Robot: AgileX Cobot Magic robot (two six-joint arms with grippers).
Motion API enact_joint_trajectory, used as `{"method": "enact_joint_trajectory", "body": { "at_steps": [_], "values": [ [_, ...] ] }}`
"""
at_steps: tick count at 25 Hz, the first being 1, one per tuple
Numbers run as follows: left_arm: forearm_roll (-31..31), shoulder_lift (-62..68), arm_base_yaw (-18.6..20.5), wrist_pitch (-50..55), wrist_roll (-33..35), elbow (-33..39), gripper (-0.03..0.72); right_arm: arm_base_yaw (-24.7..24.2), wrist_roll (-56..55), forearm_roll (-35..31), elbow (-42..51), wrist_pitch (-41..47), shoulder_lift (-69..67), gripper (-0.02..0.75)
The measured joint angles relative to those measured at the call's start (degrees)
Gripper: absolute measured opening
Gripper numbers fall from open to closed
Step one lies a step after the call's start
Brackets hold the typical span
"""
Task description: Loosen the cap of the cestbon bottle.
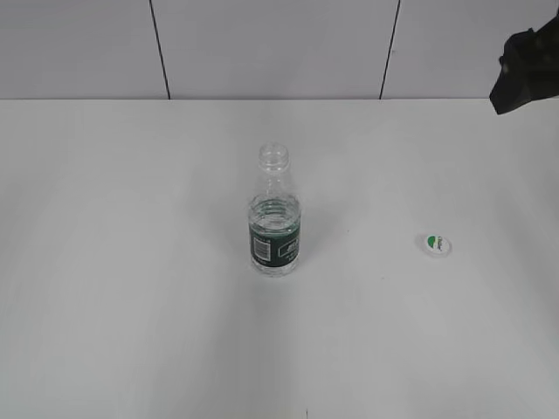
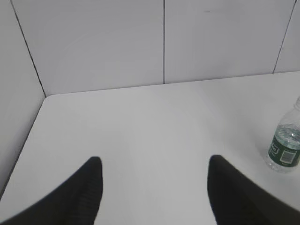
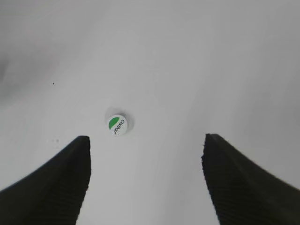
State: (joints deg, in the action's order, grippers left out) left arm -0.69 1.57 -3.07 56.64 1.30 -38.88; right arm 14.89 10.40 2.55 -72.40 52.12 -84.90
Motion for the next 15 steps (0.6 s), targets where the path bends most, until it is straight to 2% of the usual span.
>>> {"method": "enact_joint_trajectory", "body": {
  "at_steps": [9,15],
  "values": [
    [1.84,-1.93,0.00,1.44,0.33,6.65,0.439,-0.03,0.00,0.26,0.00,1.83,3.09,0.565],
    [1.61,-1.93,0.00,2.91,0.54,7.77,0.439,-0.08,0.00,0.26,0.00,2.63,8.06,0.565]
  ]
}}
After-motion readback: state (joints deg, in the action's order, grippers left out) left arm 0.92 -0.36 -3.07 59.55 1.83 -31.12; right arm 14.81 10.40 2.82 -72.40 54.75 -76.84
